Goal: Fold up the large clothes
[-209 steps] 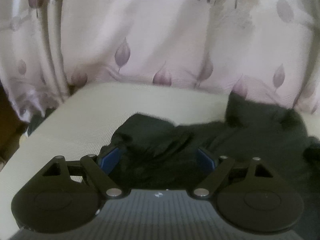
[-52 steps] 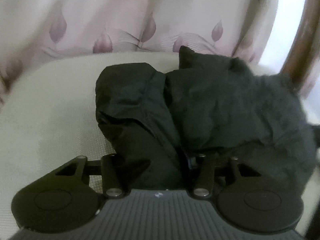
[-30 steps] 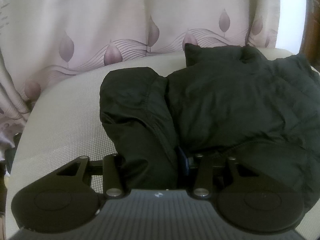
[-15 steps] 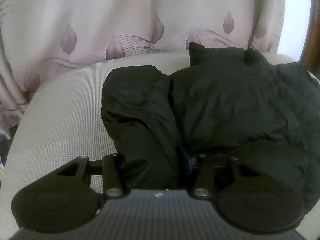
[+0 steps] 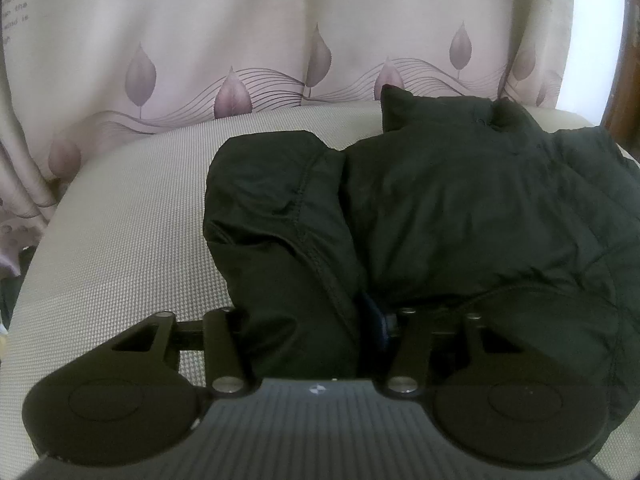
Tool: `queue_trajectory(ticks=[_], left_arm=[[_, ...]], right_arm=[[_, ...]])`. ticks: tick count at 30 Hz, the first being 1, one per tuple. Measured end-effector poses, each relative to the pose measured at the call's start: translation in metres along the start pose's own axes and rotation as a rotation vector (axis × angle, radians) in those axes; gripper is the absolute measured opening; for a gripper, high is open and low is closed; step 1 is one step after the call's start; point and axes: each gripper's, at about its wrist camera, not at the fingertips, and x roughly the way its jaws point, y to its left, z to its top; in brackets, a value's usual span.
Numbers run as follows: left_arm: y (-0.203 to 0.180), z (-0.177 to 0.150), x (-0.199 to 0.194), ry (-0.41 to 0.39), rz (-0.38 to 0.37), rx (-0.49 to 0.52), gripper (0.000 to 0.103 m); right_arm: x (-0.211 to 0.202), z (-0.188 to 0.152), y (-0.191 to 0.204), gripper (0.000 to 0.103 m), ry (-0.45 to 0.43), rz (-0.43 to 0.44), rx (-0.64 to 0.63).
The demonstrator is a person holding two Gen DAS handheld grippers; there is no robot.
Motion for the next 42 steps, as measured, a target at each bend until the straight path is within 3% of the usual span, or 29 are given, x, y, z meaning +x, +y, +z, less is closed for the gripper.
queue_trajectory(ticks=[3, 6, 14, 21, 24, 26, 28, 34, 42], left_arm=[[0.003, 0.0, 0.0, 0.001, -0.016, -0.01, 0.054], [0.016, 0.0, 0.002, 0.011, -0.069, -0.059, 0.054], [0.07, -0.01, 0.017, 0.04, -0.329, -0.257, 0.054], [0.091, -0.021, 0.024, 0.021, -0.478, -0.237, 0.062], [0.096, -0.022, 0.03, 0.015, -0.537, -0.239, 0.063], [0.101, -0.026, 0.034, 0.004, -0.584, -0.28, 0.061], [0.102, -0.031, 0.041, 0.011, -0.639, -0.349, 0.046], [0.083, -0.033, 0.01, -0.054, -0.581, -0.338, 0.029], [0.054, 0.002, -0.055, -0.118, -0.537, -0.465, 0.027]], right_arm=[[0.018, 0.003, 0.033, 0.011, 0.05, 0.069, -0.107], [0.035, 0.005, 0.048, 0.011, 0.092, 0.092, -0.136], [0.085, 0.016, 0.049, 0.011, 0.158, 0.088, -0.147], [0.114, 0.029, 0.048, 0.011, 0.182, 0.09, -0.13], [0.135, 0.03, 0.048, 0.011, 0.246, 0.082, -0.142], [0.153, 0.025, 0.045, 0.01, 0.297, 0.073, -0.143], [0.172, 0.018, 0.04, 0.01, 0.361, 0.09, -0.097], [0.18, 0.01, 0.04, 0.01, 0.381, 0.091, -0.073], [0.181, 0.006, 0.004, 0.01, 0.379, 0.182, 0.207]])
